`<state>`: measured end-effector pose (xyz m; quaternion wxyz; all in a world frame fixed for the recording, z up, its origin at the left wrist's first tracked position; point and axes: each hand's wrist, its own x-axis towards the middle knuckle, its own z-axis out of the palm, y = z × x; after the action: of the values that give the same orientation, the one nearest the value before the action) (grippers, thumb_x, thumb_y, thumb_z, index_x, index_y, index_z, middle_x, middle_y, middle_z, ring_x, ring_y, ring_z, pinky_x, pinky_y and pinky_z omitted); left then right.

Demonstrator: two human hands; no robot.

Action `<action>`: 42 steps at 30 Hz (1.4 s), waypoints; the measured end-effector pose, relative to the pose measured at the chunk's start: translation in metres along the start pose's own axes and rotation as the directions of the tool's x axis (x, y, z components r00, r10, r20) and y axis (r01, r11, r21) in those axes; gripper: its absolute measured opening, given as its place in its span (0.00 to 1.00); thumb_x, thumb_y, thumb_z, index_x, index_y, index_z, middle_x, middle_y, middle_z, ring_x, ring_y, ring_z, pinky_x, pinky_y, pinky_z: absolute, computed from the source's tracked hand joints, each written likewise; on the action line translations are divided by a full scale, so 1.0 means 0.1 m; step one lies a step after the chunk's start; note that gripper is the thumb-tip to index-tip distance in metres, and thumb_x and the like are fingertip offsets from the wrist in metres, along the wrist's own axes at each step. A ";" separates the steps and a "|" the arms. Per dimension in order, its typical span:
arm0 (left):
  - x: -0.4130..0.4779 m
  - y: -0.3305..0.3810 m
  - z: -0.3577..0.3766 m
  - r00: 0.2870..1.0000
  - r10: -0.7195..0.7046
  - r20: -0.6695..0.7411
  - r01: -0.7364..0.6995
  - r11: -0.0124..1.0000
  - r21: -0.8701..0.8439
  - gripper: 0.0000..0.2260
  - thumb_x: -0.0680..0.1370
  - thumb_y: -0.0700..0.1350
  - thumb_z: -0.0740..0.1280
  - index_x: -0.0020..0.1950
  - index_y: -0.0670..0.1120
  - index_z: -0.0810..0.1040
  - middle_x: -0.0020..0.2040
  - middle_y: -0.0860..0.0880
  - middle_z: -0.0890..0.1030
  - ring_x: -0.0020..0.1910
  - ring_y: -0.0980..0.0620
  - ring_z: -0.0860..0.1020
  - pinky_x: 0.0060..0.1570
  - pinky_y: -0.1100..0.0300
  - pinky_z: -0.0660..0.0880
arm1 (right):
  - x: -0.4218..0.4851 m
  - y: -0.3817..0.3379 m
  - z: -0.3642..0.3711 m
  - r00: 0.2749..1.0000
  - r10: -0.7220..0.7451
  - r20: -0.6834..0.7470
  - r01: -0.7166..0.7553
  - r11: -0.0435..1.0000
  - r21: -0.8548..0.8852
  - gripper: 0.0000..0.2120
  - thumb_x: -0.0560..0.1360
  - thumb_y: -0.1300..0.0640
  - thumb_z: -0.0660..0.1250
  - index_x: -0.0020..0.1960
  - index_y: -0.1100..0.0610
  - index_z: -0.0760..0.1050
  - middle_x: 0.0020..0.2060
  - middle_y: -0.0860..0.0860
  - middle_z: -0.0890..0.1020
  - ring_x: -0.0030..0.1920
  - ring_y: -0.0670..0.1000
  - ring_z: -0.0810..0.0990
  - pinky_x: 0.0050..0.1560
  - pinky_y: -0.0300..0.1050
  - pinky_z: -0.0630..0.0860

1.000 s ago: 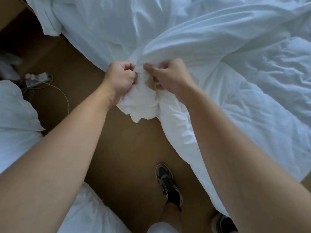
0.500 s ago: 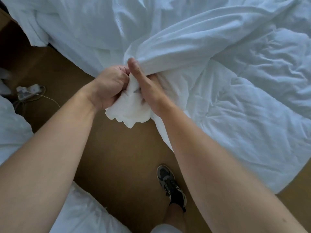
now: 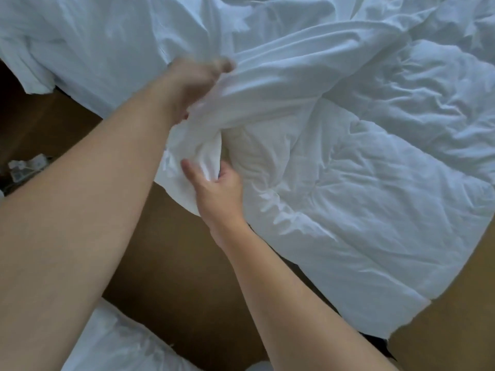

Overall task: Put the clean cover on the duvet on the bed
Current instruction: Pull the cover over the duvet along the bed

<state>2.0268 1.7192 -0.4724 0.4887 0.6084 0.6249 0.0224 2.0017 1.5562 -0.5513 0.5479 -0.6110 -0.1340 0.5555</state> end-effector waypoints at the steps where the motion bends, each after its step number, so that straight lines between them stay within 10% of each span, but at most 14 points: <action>1: 0.05 0.05 0.09 1.000 0.021 0.022 -0.022 0.998 0.051 0.33 0.70 0.68 0.72 0.67 0.47 0.78 0.59 0.52 0.79 0.54 0.49 0.79 0.57 0.55 0.75 | -0.01 0.03 -0.05 1.000 -0.011 0.012 0.010 0.998 0.057 0.14 0.75 0.43 0.73 0.57 0.48 0.80 0.48 0.42 0.86 0.48 0.41 0.84 0.46 0.35 0.78; 5: 0.32 0.02 0.37 0.992 0.125 -0.020 -0.120 0.980 0.158 0.21 0.73 0.61 0.75 0.56 0.46 0.82 0.54 0.51 0.83 0.54 0.50 0.82 0.60 0.55 0.79 | 0.03 -0.07 -0.31 0.956 -0.279 -0.094 0.263 0.952 -0.157 0.23 0.78 0.43 0.69 0.31 0.52 0.66 0.26 0.41 0.68 0.28 0.45 0.66 0.31 0.41 0.63; 8: 0.42 -0.10 0.37 0.945 0.288 -0.159 -0.213 0.904 0.371 0.21 0.79 0.58 0.67 0.64 0.46 0.80 0.62 0.44 0.82 0.62 0.41 0.78 0.59 0.56 0.74 | -0.11 -0.08 -0.41 0.865 -0.502 0.020 0.416 0.694 -0.588 0.29 0.79 0.40 0.65 0.29 0.50 0.53 0.22 0.44 0.59 0.23 0.48 0.58 0.25 0.44 0.56; 15: 0.52 -0.08 0.31 0.836 0.446 -0.319 -0.288 0.853 0.435 0.14 0.81 0.53 0.62 0.60 0.47 0.78 0.58 0.42 0.82 0.57 0.39 0.79 0.51 0.57 0.74 | -0.70 0.34 -0.90 0.834 -0.521 0.181 0.463 0.484 -0.743 0.25 0.84 0.37 0.53 0.32 0.45 0.50 0.21 0.43 0.52 0.20 0.47 0.56 0.24 0.35 0.52; 20: 0.48 -0.11 0.38 0.814 0.449 -0.368 -0.280 0.859 0.428 0.11 0.82 0.53 0.61 0.51 0.45 0.72 0.53 0.42 0.81 0.53 0.39 0.78 0.44 0.57 0.68 | -0.72 0.45 -1.14 0.902 -0.360 0.240 0.398 0.474 -0.786 0.24 0.83 0.36 0.51 0.33 0.45 0.53 0.24 0.44 0.59 0.24 0.48 0.59 0.37 0.46 0.67; 22: 0.45 -0.16 0.39 0.813 0.450 -0.370 -0.287 0.862 0.418 0.12 0.82 0.53 0.61 0.50 0.44 0.71 0.52 0.40 0.81 0.53 0.38 0.77 0.44 0.56 0.67 | -0.63 0.30 -1.11 0.940 -0.273 0.205 0.337 0.640 -0.691 0.18 0.81 0.36 0.55 0.36 0.44 0.64 0.33 0.42 0.72 0.35 0.41 0.72 0.44 0.42 0.69; 25: 0.41 -0.22 0.38 0.824 0.445 -0.349 -0.301 0.868 0.395 0.13 0.82 0.52 0.61 0.47 0.42 0.69 0.49 0.39 0.79 0.51 0.38 0.76 0.43 0.56 0.65 | -0.32 -0.04 -1.04 0.999 -0.049 -0.023 0.048 0.997 -0.062 0.19 0.77 0.36 0.64 0.60 0.48 0.76 0.55 0.42 0.83 0.56 0.43 0.82 0.55 0.41 0.78; 30: 0.29 -0.23 0.39 0.848 0.429 -0.311 -0.286 0.865 0.413 0.11 0.82 0.50 0.61 0.46 0.43 0.68 0.50 0.38 0.79 0.50 0.38 0.75 0.46 0.53 0.68 | 0.10 -0.37 -0.88 0.971 0.231 0.068 -0.220 0.736 0.640 0.21 0.76 0.52 0.74 0.66 0.59 0.79 0.60 0.58 0.84 0.61 0.60 0.82 0.67 0.62 0.74; 36: 0.27 -0.21 0.42 0.857 0.369 -0.359 -0.196 0.878 0.436 0.09 0.82 0.49 0.59 0.50 0.44 0.72 0.50 0.43 0.78 0.49 0.41 0.74 0.46 0.55 0.68 | -0.15 -0.20 -1.20 0.972 0.223 0.074 -0.223 0.774 0.593 0.21 0.75 0.48 0.75 0.64 0.57 0.80 0.60 0.56 0.84 0.59 0.57 0.84 0.60 0.57 0.80; 40: 0.28 -0.12 0.33 0.844 0.339 -0.415 -0.151 0.893 0.423 0.05 0.80 0.45 0.59 0.50 0.47 0.73 0.52 0.42 0.80 0.55 0.38 0.77 0.46 0.56 0.69 | -0.59 0.24 -1.68 0.954 0.236 -0.188 -0.222 0.971 0.090 0.11 0.80 0.49 0.67 0.62 0.49 0.78 0.60 0.45 0.83 0.51 0.37 0.81 0.46 0.28 0.71; 42: 0.22 -0.09 0.45 0.867 0.271 -0.418 -0.120 0.928 0.353 0.03 0.77 0.46 0.61 0.50 0.48 0.71 0.50 0.44 0.78 0.54 0.38 0.77 0.44 0.57 0.68 | -0.65 0.37 -1.82 0.954 0.248 -0.169 -0.223 0.963 0.153 0.11 0.78 0.46 0.69 0.59 0.48 0.79 0.53 0.42 0.86 0.54 0.41 0.83 0.49 0.33 0.74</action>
<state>2.0533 1.7086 -0.5139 0.2184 0.7167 0.6522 0.1153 2.1128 1.3979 -0.5866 0.5271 -0.6344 0.0288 0.5647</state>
